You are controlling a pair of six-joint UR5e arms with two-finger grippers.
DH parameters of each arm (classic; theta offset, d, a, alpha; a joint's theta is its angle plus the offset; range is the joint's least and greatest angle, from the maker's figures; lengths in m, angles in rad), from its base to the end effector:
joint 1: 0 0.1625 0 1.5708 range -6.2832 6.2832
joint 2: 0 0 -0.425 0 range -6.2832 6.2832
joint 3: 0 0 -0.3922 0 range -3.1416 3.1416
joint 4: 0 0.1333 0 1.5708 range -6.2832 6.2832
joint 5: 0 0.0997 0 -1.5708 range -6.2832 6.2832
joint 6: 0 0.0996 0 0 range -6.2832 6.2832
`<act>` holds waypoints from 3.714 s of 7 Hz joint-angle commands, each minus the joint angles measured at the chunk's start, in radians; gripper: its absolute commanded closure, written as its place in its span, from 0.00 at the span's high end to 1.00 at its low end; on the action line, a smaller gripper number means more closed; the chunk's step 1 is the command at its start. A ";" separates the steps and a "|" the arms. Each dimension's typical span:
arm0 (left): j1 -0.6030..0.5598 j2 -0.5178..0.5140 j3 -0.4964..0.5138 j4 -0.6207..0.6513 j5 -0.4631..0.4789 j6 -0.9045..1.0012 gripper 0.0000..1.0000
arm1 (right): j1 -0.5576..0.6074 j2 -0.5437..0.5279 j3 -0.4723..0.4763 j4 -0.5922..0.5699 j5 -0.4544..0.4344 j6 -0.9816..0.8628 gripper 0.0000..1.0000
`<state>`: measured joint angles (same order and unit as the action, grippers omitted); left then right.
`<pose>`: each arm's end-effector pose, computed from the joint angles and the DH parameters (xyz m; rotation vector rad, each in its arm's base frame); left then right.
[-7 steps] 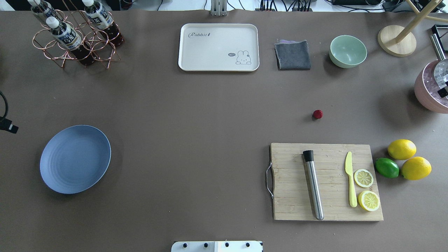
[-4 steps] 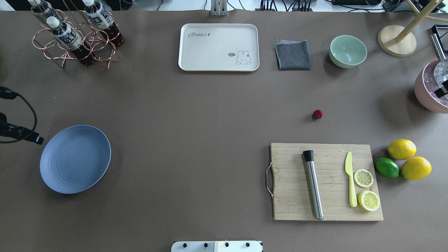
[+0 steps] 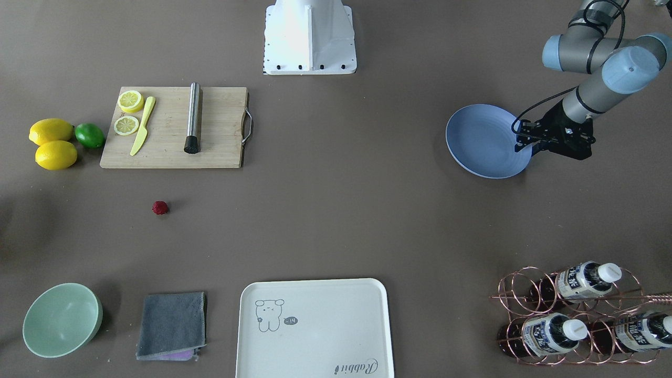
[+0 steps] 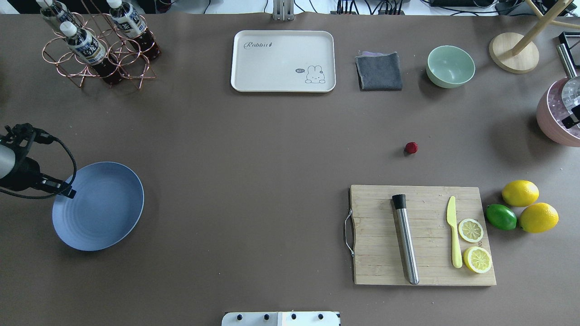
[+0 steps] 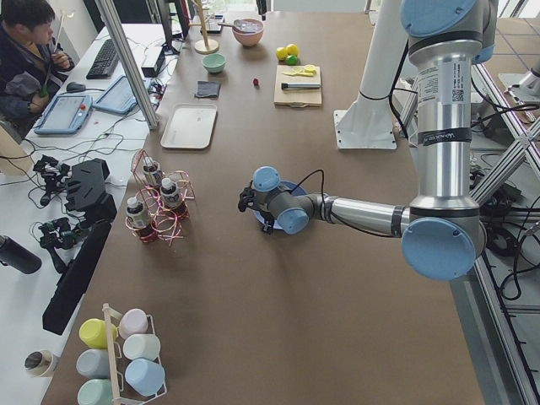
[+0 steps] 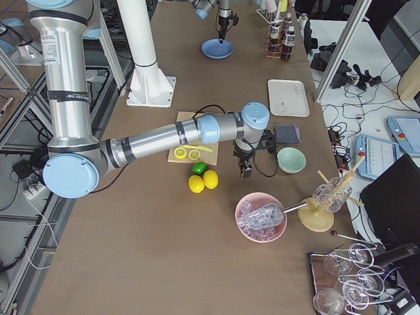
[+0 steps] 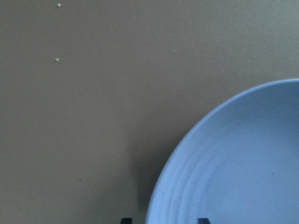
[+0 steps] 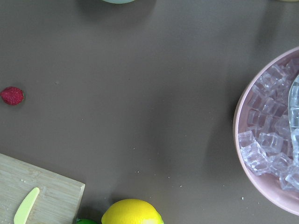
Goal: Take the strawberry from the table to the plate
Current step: 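Reach the left gripper to the blue plate's rim and grip it, then slide the blue plate with the left gripper while the right gripper descends to the strawberry, then close the right gripper on the red strawberry and lift it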
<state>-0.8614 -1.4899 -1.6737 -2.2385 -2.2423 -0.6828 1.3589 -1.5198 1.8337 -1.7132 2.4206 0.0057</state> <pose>0.2613 -0.4139 0.5742 0.0958 0.9201 0.2561 -0.0489 -0.5052 0.5136 0.0682 -0.8627 -0.2661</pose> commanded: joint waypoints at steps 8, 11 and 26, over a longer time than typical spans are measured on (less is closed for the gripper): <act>0.197 -0.544 0.000 0.146 0.023 -0.914 0.00 | -0.278 0.208 -0.074 0.201 -0.062 0.579 0.92; 0.280 -0.579 0.006 0.148 0.131 -0.977 0.00 | -0.447 0.292 -0.233 0.415 -0.219 0.769 0.86; 0.377 -0.586 0.042 0.145 0.271 -0.995 0.00 | -0.472 0.452 -0.264 0.368 -0.193 0.831 0.00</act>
<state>-0.4921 -2.0801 -1.6332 -2.0937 -1.9837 -1.6798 0.8824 -1.1148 1.5659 -1.3186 2.2128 0.8043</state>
